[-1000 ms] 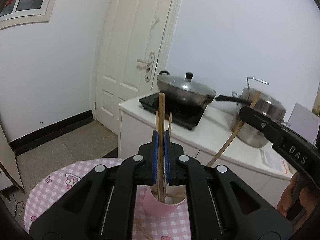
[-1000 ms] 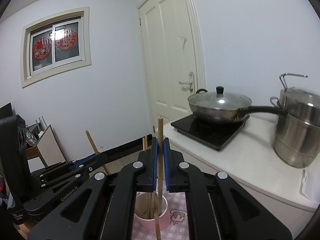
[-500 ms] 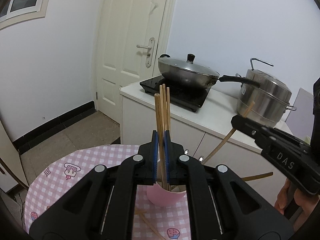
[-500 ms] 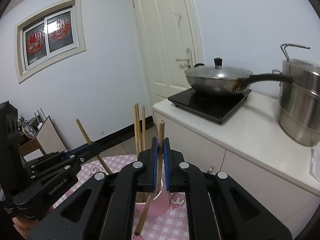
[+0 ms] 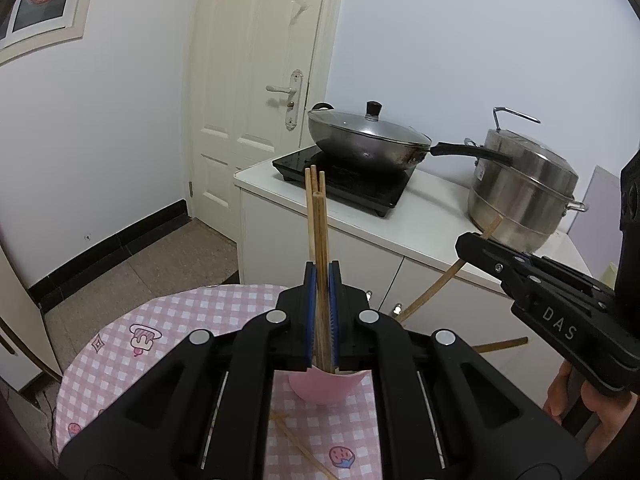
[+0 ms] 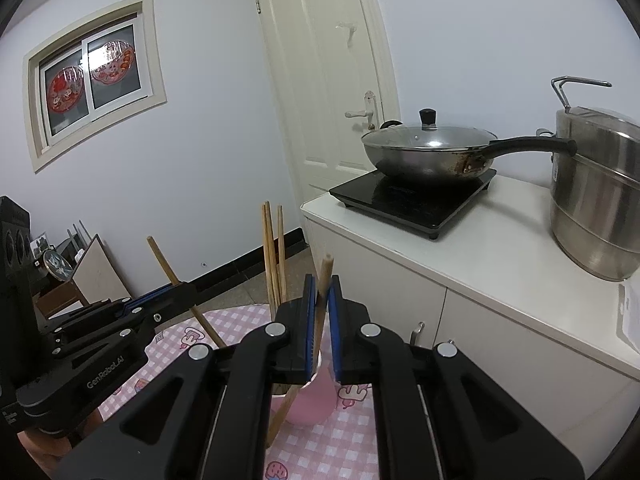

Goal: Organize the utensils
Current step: 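Open both tools to drop the chopsticks into the pink cup, then move both open tools back over the loose chopsticks on the tablecloth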

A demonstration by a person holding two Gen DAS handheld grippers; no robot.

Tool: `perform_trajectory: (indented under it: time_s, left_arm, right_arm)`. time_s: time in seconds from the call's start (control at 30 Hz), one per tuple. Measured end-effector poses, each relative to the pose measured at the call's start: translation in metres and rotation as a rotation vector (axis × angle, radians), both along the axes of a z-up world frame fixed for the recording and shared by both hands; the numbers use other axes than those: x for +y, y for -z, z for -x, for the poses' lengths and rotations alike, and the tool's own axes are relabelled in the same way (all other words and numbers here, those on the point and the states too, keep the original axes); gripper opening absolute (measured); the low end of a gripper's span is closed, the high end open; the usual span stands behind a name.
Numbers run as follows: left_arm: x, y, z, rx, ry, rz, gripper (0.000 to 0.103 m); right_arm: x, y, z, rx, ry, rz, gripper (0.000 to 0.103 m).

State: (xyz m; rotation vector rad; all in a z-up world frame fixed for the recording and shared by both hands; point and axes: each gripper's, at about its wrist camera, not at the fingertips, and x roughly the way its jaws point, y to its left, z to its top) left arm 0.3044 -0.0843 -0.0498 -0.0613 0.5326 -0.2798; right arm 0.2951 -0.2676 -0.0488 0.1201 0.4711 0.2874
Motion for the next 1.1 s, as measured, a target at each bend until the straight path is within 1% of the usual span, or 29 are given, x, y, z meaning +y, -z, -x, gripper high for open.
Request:
perform_trajectory:
  time_s: [0.03,0.07,0.13,0.27,0.33,0.37,0.4,0.43,0.53,0.63,0.7,0.83,0.9,0.97,1.1]
  left_arm:
    - [0.0,-0.001,0.001,0.001,0.003,-0.002,0.007]
    - [-0.001,-0.002,0.003,0.003,0.006,-0.003,0.007]
    - [-0.002,-0.004,0.006,0.005,0.011,-0.001,0.007]
    - [-0.002,-0.008,0.014,0.005,0.016,-0.004,0.007]
    - [-0.001,-0.011,0.02,0.0,0.013,-0.007,0.023]
    - [0.0,-0.012,0.023,-0.008,0.006,-0.006,0.05]
    - [0.002,-0.015,0.029,-0.034,-0.01,-0.002,0.059]
    - [0.003,-0.018,0.033,-0.053,-0.017,-0.001,0.059]
    - [0.004,-0.026,0.043,-0.064,-0.022,-0.015,0.059]
    - [0.008,-0.033,0.055,-0.093,-0.045,-0.029,0.059]
    - [0.011,-0.037,0.063,-0.108,-0.057,-0.036,0.063]
    - [0.015,-0.047,0.085,-0.159,-0.087,-0.057,0.067]
    - [0.017,-0.052,0.099,-0.191,-0.1,-0.069,0.071]
    - [0.02,-0.056,0.111,-0.215,-0.111,-0.076,0.072]
    - [0.028,-0.062,0.137,-0.267,-0.127,-0.076,0.078]
  right_arm:
    - [-0.001,-0.001,0.002,-0.001,0.002,-0.002,0.013]
    - [-0.001,-0.002,0.003,-0.002,0.005,-0.004,0.015]
    - [-0.002,-0.004,0.008,-0.008,0.012,-0.006,0.026]
    - [-0.001,-0.008,0.016,-0.014,0.01,-0.003,0.027]
    - [-0.001,-0.01,0.022,-0.019,0.01,-0.003,0.03]
    - [-0.002,-0.011,0.024,-0.022,0.01,-0.003,0.031]
    - [-0.002,-0.012,0.026,-0.024,0.011,-0.003,0.031]
    - [-0.003,-0.014,0.029,-0.027,0.01,-0.003,0.032]
    - [-0.003,-0.017,0.039,-0.036,0.012,-0.002,0.032]
    - [-0.003,-0.02,0.049,-0.045,0.009,-0.003,0.034]
    - [-0.002,-0.023,0.056,-0.055,0.007,-0.001,0.036]
    - [0.001,-0.031,0.075,-0.084,0.003,0.008,0.04]
    - [0.003,-0.035,0.085,-0.101,0.001,0.014,0.041]
    - [0.005,-0.039,0.095,-0.119,0.001,0.019,0.043]
    - [0.011,-0.045,0.117,-0.164,-0.005,0.033,0.049]
